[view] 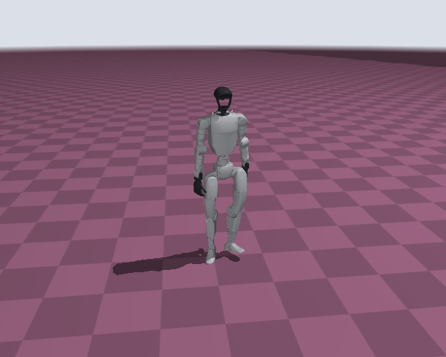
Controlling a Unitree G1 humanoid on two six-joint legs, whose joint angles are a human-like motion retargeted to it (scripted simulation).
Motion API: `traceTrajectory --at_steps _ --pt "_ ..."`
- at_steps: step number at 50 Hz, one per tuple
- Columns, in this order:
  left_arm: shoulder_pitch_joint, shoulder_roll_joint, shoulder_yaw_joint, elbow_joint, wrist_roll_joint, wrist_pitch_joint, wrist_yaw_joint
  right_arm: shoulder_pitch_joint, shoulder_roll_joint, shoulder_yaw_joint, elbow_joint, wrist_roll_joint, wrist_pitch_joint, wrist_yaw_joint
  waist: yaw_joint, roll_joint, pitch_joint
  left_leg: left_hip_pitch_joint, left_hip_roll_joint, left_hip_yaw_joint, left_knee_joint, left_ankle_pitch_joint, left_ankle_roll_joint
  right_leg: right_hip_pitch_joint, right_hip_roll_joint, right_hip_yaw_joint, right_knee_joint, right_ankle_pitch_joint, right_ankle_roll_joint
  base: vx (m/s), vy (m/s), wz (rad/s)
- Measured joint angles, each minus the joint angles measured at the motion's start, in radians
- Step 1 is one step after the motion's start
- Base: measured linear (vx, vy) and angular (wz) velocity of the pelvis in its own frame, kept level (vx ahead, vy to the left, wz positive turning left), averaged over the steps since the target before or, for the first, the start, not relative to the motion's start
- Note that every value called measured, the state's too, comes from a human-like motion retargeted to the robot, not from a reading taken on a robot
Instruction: In place motions
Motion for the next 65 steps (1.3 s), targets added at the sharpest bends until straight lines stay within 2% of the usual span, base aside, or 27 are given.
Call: traceTrajectory --at_steps 7,10,13,15,17,22,24,27,30,35,38,42,45,48,51,52,53,54,55,57,58,60,62,65 --pt "0.072 0.013 0.033 0.055 0.039 0.009 0.004 -0.02 -0.015 -0.009 -0.012 0.031 -0.004 0.007 0.023 0.0 -0.011 0.022 -0.022 -0.014 0.004 -0.042 -0.008 -0.001 -0.015 0.023 0.067 0.011 0.033 0.1 0.2 -0.2" --pt "0.076 0.018 0.062 0.082 0.028 0.015 0.01 -0.027 -0.021 -0.01 -0.007 0.03 -0.006 0.001 0.019 0.005 -0.013 0.019 -0.016 -0.016 0.008 -0.053 -0.011 -0.022 -0.013 0.02 0.156 0.064 0.057 0.02 0.16 -0.04" --pt "0.063 0.033 0.077 0.103 0.006 0.022 0.014 -0.028 -0.019 -0.029 -0.003 0.019 -0.01 -0.014 -0.006 0.03 0.006 0.025 0.018 -0.027 0.019 -0.061 -0.005 -0.083 0.018 0.05 0.294 0.136 0.01 0.0 0.11 0.22" --pt "0.042 0.046 0.079 0.12 0.002 0.029 0.02 -0.02 -0.02 -0.046 0.001 0.022 -0.015 -0.026 -0.037 0.04 0.018 0.028 0.029 -0.043 0.025 -0.064 0.003 -0.129 0.022 0.047 0.338 0.145 -0.001 -0.02 0.09 0.64" --pt "0.016 0.057 0.074 0.133 0.012 0.038 0.039 -0.001 -0.025 -0.064 0.012 0.033 -0.015 -0.034 -0.061 0.045 0.031 0.037 0.033 -0.057 0.027 -0.065 0.011 -0.19 0.025 0.045 0.32 0.137 -0.057 0.0 0.08 0.59" --pt "-0.046 0.063 0.02 0.101 0.014 0.033 0.063 0.047 -0.04 -0.108 0.062 0.05 0.022 -0.071 -0.099 0.068 0.09 0.066 0.065 -0.092 0.031 -0.062 0.025 -0.367 0.039 0.049 0.166 0.027 -0.279 -0.02 0.09 0.59" --pt "-0.079 0.058 0.002 0.073 0.004 0.025 0.05 0.048 -0.051 -0.118 0.084 0.056 0.033 -0.073 -0.131 0.091 0.128 0.082 0.062 -0.122 0.027 -0.067 0.059 -0.436 0.012 0.068 0.124 -0.027 -0.315 -0.03 0.49 0.76" --pt "-0.135 0.058 -0.007 0.033 -0.009 0.018 0.031 0.029 -0.062 -0.127 0.11 0.066 0.038 -0.058 -0.145 0.121 0.155 0.069 0.051 -0.115 0.021 -0.079 0.128 -0.571 -0.026 0.147 0.064 -0.036 -0.315 -0.01 0.68 -0.05" --pt "-0.17 0.053 -0.021 0.008 -0.02 0.007 0.035 0.032 -0.059 -0.137 0.121 0.077 0.038 -0.049 -0.154 0.137 0.157 0.041 0.06 -0.088 0.015 -0.077 0.168 -0.68 -0.036 0.199 0.017 -0.016 -0.315 -0.06 0.41 -0.26" --pt "-0.206 0.032 -0.058 -0.007 -0.035 -0.002 0.042 0.048 -0.056 -0.144 0.124 0.079 0.038 -0.043 -0.168 0.143 0.152 0.016 0.057 -0.088 0.019 -0.073 0.183 -0.711 -0.067 0.201 -0.008 0.0 -0.315 -0.03 0.1 0.07" --pt "-0.209 0.013 -0.065 -0.01 -0.034 -0.006 0.039 0.054 -0.057 -0.146 0.118 0.069 0.036 -0.039 -0.167 0.13 0.143 0.02 0.041 -0.1 0.024 -0.076 0.165 -0.658 -0.069 0.198 0.013 0.011 -0.315 0.0 -0.21 0.23" --pt "-0.164 -0.009 -0.057 -0.011 -0.022 -0.016 0.042 0.063 -0.051 -0.143 0.109 0.061 0.034 -0.04 -0.166 0.099 0.13 0.04 0.047 -0.115 0.032 -0.068 0.102 -0.527 -0.05 0.128 0.145 0.033 -0.315 -0.01 -0.6 0.23" --pt "-0.114 -0.008 -0.04 0.011 -0.017 -0.02 0.051 0.064 -0.03 -0.131 0.094 0.059 0.035 -0.04 -0.14 0.069 0.099 0.023 0.087 -0.082 0.035 -0.049 0.036 -0.416 0.006 0.038 0.215 0.147 -0.305 -0.1 -0.66 -0.51" --pt "-0.094 -0.002 -0.015 0.063 -0.017 -0.013 0.066 0.04 -0.028 -0.115 0.066 0.056 0.032 -0.038 -0.12 0.052 0.076 0.001 0.068 -0.076 0.038 -0.05 0.033 -0.305 -0.01 0.028 0.299 0.264 -0.162 -0.04 -0.15 -0.54" --pt "-0.07 0.002 0.013 0.115 -0.019 -0.001 0.082 0.021 -0.029 -0.095 0.036 0.041 0.025 -0.039 -0.095 0.027 0.045 -0.016 0.04 -0.048 0.031 -0.047 0.029 -0.201 -0.007 0.066 0.315 0.331 -0.016 0.0 -0.1 -0.6" --pt "-0.06 0.003 0.02 0.127 -0.019 0.002 0.085 0.017 -0.029 -0.088 0.027 0.036 0.023 -0.04 -0.089 0.018 0.034 -0.021 0.028 -0.043 0.029 -0.046 0.029 -0.166 -0.002 0.087 0.294 0.318 0.032 0.01 -0.11 -0.4" --pt "-0.048 0.003 0.025 0.135 -0.019 0.005 0.087 0.016 -0.029 -0.082 0.02 0.032 0.02 -0.042 -0.084 0.013 0.022 -0.028 0.02 -0.042 0.027 -0.044 0.028 -0.132 0.008 0.113 0.257 0.239 0.065 0.02 -0.13 -0.4" --pt "-0.038 0.004 0.03 0.14 -0.019 0.007 0.087 0.014 -0.029 -0.076 0.014 0.028 0.017 -0.042 -0.075 0.005 0.014 -0.029 0.009 -0.035 0.026 -0.043 0.027 -0.1 0.006 0.099 0.212 0.163 0.069 0.03 -0.14 -0.44" --pt "-0.028 0.005 0.034 0.144 -0.018 0.01 0.086 0.012 -0.029 -0.07 0.009 0.025 0.015 -0.043 -0.063 -0.005 0.008 -0.027 -0.002 -0.026 0.024 -0.043 0.026 -0.068 -0.004 0.065 0.162 0.088 0.057 0.04 -0.14 -0.49" --pt "-0.011 0.008 0.037 0.143 -0.016 0.013 0.083 0.012 -0.027 -0.062 0.007 0.019 0.014 -0.041 -0.035 -0.008 0.004 -0.011 -0.006 -0.012 0.018 -0.042 0.017 -0.031 -0.001 0.055 0.072 0.008 -0.001 0.06 -0.13 -0.71" --pt "-0.004 0.008 0.04 0.14 -0.014 0.015 0.081 0.013 -0.026 -0.058 0.008 0.015 0.015 -0.04 -0.007 -0.008 -0.001 -0.003 -0.002 0.009 0.015 -0.042 0.011 -0.017 -0.003 0.005 0.035 0.011 -0.017 0.08 -0.12 -0.91" --pt "0.0 0.005 0.039 0.131 -0.011 0.021 0.077 0.013 -0.027 -0.066 0.014 0.008 0.018 -0.028 0.026 -0.009 -0.005 0.01 -0.002 0.024 0.011 -0.037 0.001 -0.024 0.002 0.133 -0.004 0.04 -0.021 0.05 -0.11 -0.59" --pt "-0.003 -0.013 0.044 0.113 -0.022 0.019 0.088 0.01 -0.027 -0.077 0.013 0.008 0.02 -0.024 0.045 -0.011 -0.015 0.002 -0.002 0.026 0.008 -0.031 -0.007 -0.032 -0.035 0.031 0.001 0.044 0.013 -0.07 -0.09 -0.2" --pt "-0.014 -0.036 0.054 0.073 -0.069 -0.001 0.079 -0.015 -0.026 -0.067 0.005 0.013 0.017 -0.026 0.055 -0.001 0.006 0.008 0.011 0.058 -0.004 -0.018 -0.002 -0.065 0.006 0.119 0.028 0.017 -0.034 -0.1 -0.19 -0.42"
